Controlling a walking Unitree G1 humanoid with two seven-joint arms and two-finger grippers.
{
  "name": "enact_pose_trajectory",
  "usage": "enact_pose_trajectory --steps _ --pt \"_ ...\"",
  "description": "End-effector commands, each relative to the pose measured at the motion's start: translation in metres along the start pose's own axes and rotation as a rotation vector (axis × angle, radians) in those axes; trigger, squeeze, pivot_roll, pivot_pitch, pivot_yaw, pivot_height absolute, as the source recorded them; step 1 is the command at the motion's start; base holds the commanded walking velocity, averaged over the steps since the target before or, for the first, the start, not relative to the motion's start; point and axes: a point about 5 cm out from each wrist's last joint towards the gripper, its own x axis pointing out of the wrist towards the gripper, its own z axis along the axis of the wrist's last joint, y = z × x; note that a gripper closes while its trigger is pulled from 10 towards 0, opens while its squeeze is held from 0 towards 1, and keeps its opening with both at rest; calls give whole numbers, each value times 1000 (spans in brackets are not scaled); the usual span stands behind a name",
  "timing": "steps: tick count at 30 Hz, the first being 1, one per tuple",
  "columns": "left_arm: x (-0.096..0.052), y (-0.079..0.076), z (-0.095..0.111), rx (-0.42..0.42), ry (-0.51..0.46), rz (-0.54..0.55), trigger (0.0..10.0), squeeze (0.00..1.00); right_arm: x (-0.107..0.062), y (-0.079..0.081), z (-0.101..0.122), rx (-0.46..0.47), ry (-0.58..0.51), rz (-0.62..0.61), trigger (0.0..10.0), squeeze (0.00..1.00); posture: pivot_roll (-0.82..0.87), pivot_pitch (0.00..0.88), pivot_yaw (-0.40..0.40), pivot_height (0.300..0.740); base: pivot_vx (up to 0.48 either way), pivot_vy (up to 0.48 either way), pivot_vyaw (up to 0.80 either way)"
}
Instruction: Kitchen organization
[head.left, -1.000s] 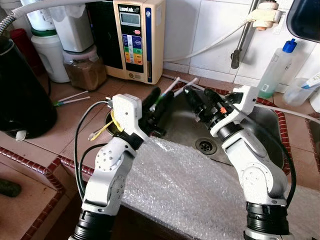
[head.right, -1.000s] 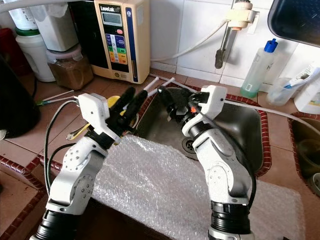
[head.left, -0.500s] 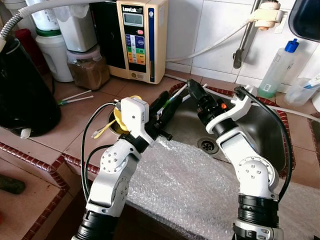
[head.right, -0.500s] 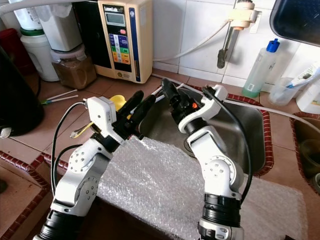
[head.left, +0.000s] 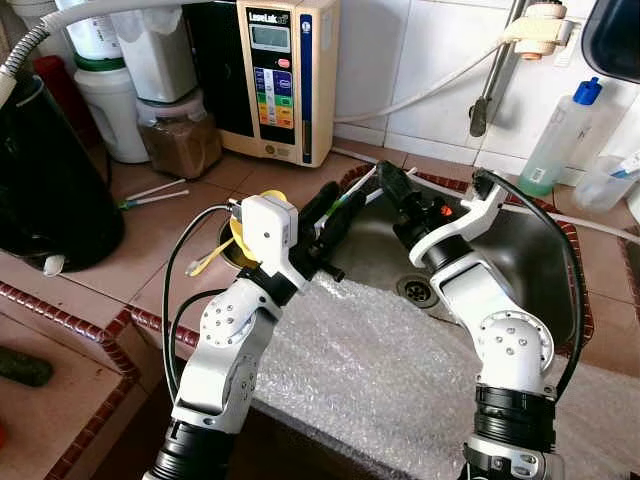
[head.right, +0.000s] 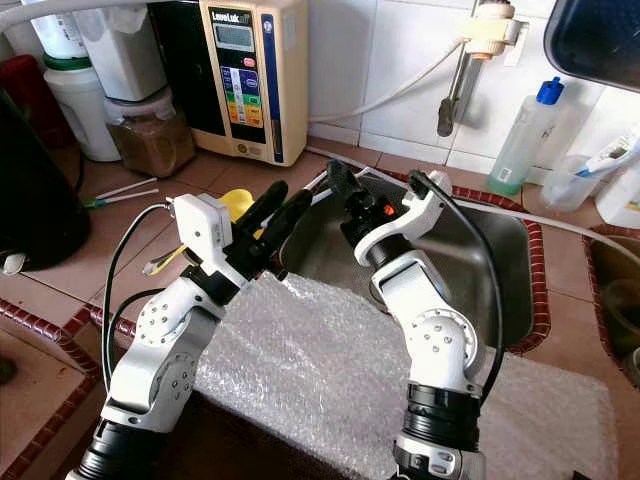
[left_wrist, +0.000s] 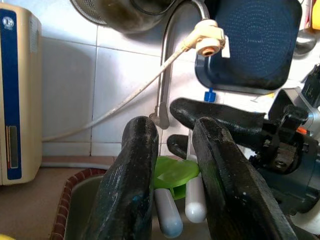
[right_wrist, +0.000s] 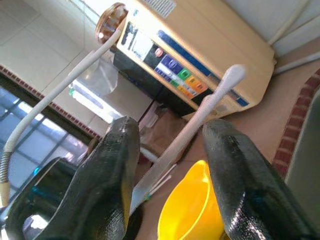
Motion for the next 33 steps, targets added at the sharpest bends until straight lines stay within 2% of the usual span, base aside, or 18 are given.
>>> enact_pose_trajectory --steps 1,20,21,22,23,24,25,26,27,32,33 --pt "2 -1 0 11 -1 -9 0 0 1 5 -1 6 14 25 0 0 -12 0 -4 740 0 0 0" --pt "1 0 -2 7 9 -11 0 0 -3 2 0 6 21 8 0 0 -18 0 3 740 0 0 0" --pt "1 0 -3 10 15 -9 1098 0 -3 1 0 4 19 6 0 0 -18 0 3 740 0 0 0" --pt "1 0 -3 11 17 -9 1098 0 -4 1 0 2 18 5 0 0 -18 0 3 740 0 0 0" --pt "1 0 -4 11 21 -7 2706 0 -4 1 0 1 17 3 0 0 -18 0 3 740 0 0 0" --pt "1 0 -4 10 23 -6 3216 0 -4 1 0 -1 17 3 0 0 -17 0 3 740 0 0 0" --pt "1 0 -4 9 25 -4 7373 0 -4 0 0 -3 16 -1 0 0 -18 0 3 740 0 0 0" --pt "1 0 -4 8 26 -3 7373 0 -4 0 1 -4 14 -4 0 0 -18 0 3 740 0 0 0" --pt "1 0 -5 1 27 -7 10000 0 -4 -1 1 -7 13 -7 0 0 -18 0 3 740 0 0 0" --pt "1 1 -7 -20 38 5 10000 0 -4 -2 2 -18 8 -17 0 0 -17 0 3 740 0 0 0" --pt "1 2 -7 -24 38 12 10000 953 -4 -2 2 -26 5 -20 0 0 -17 0 3 740 0 0 0"
